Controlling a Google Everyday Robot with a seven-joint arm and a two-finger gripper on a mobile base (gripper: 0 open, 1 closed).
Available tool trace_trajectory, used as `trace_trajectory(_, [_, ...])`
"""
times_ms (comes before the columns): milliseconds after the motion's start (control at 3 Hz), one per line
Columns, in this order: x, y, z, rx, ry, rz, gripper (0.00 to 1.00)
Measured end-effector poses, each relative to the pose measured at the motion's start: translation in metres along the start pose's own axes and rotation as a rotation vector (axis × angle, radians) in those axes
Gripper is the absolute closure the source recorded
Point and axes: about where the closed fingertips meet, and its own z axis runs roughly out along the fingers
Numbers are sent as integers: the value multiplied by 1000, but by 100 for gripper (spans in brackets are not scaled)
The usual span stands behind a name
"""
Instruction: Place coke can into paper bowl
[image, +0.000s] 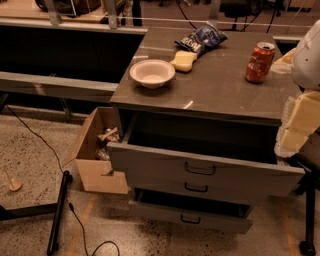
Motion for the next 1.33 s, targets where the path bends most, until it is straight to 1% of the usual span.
trace_trajectory(333, [0,0,0,0,0,0,0])
trace_trajectory(667, [0,-9,8,22,-87,50,0])
trace_trajectory(1000, [24,-19,33,45,-245,226,0])
trace_trajectory(1333, [57,-31,52,109,-421,380,0])
